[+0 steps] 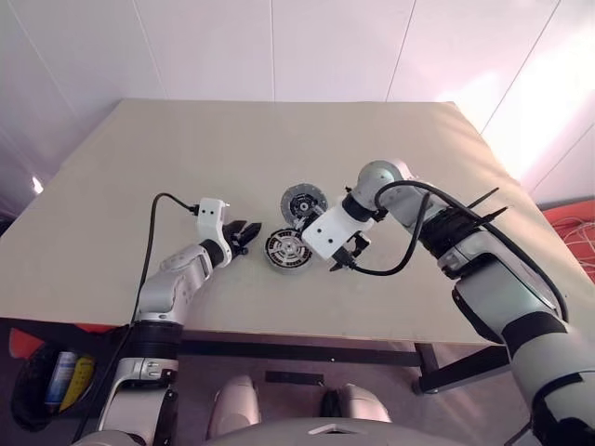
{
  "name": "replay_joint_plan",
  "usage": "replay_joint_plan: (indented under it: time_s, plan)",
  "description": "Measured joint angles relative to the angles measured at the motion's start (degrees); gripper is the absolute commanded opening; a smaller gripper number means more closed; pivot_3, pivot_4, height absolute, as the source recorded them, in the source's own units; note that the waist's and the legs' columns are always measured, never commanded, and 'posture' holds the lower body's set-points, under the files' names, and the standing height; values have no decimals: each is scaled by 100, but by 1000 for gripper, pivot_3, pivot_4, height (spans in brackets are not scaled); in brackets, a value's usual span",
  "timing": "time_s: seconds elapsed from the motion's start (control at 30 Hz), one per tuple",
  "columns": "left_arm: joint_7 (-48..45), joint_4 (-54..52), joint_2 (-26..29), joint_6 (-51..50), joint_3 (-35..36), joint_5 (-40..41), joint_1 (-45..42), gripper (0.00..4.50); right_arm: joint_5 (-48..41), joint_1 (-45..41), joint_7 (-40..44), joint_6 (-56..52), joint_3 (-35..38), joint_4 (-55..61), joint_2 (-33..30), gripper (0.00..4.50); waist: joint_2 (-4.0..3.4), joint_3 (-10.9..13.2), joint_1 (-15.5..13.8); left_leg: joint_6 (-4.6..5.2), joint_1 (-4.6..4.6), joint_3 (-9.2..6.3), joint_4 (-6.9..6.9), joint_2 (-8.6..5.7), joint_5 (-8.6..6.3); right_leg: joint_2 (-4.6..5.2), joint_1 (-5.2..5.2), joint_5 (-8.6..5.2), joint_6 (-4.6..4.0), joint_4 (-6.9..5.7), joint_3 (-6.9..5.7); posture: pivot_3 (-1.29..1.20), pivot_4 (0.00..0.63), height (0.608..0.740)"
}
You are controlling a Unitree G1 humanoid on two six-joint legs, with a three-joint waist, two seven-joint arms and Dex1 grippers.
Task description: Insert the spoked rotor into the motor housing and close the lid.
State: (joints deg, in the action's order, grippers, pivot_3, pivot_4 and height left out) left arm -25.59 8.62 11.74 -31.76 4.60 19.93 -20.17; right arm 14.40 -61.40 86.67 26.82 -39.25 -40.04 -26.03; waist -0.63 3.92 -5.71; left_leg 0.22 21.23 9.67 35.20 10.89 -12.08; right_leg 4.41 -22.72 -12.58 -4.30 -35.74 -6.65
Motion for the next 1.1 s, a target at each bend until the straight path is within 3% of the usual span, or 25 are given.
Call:
replay_joint_plan:
  time_s: [0.43,0.53,0.77,1.1]
  plan:
    - [72,-4,-4,0,9,3,45,2320,589,-42,-264,754,-23,-343,169,4460,0,0,19,-1,-4,1,2,2,0,0,1,0,-1,-5,1,0,0,740]
    - [82,-4,-3,0,10,3,44,2320,629,-41,-277,847,-23,-312,158,3848,0,0,19,0,-4,1,2,2,1,0,1,0,-1,-5,1,0,0,740]
    - [83,-3,-4,3,11,2,43,2320,702,-12,-367,1035,-23,-165,121,1462,0,0,20,3,-5,1,2,2,2,0,1,0,-1,-6,1,0,0,740]
    - [84,-2,-5,5,14,2,43,2320,850,-12,-760,1059,-23,-170,276,1462,0,0,23,1,-5,1,2,1,1,0,1,1,-1,-5,1,0,0,740]
